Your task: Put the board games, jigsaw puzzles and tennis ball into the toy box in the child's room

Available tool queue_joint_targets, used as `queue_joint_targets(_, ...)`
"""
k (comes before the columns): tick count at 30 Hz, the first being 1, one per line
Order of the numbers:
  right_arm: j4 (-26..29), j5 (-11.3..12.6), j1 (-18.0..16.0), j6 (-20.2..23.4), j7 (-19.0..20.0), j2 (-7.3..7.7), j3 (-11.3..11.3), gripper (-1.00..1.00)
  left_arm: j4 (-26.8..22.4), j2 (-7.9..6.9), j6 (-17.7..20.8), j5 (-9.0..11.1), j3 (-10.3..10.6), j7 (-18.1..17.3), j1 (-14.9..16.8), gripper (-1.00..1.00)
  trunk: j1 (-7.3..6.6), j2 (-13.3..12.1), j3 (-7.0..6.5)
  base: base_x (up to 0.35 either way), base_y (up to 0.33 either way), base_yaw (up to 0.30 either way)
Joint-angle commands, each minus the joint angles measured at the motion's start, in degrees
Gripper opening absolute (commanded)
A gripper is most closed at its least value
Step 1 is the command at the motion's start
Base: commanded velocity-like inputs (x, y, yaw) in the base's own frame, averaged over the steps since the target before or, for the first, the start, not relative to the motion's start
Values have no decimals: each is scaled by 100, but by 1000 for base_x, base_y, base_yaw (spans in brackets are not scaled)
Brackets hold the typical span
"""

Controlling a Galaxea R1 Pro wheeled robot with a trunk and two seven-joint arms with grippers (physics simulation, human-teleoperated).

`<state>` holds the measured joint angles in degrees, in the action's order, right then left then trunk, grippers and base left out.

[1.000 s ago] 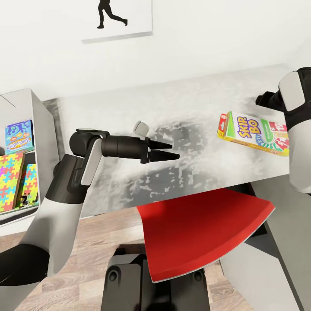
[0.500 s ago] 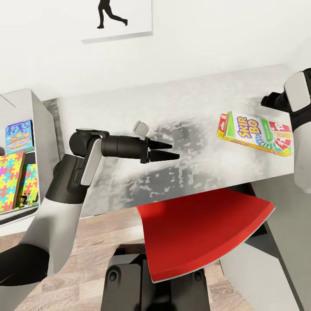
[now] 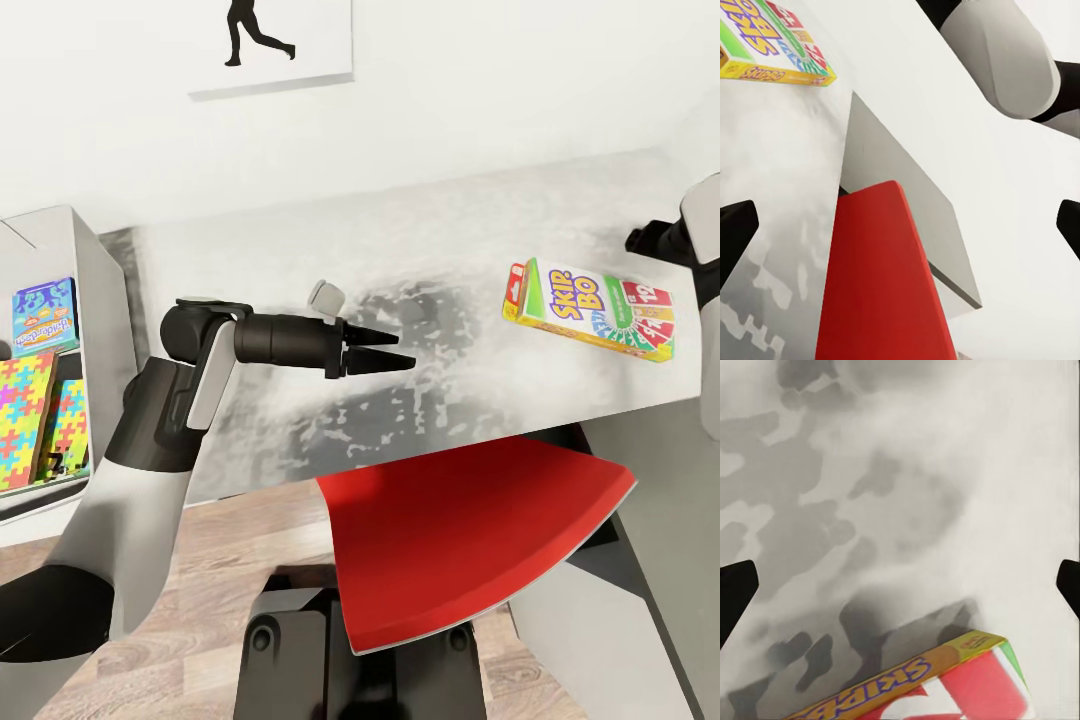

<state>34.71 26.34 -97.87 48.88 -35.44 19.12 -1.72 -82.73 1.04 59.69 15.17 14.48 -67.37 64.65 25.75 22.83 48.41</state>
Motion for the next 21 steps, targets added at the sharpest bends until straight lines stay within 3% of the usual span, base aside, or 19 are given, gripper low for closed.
queue_joint_targets(1, -9, 64, 0, 8, -50, 37, -24, 100, 2, 2, 31, 5, -2, -12, 4, 100, 3, 9, 6, 0, 0, 0)
queue_joint_targets(21, -281, 68, 57, 5, -42, 272, -74, 100, 2, -10, 31, 4, -2, -13, 4, 100, 3, 9, 6, 0, 0, 0)
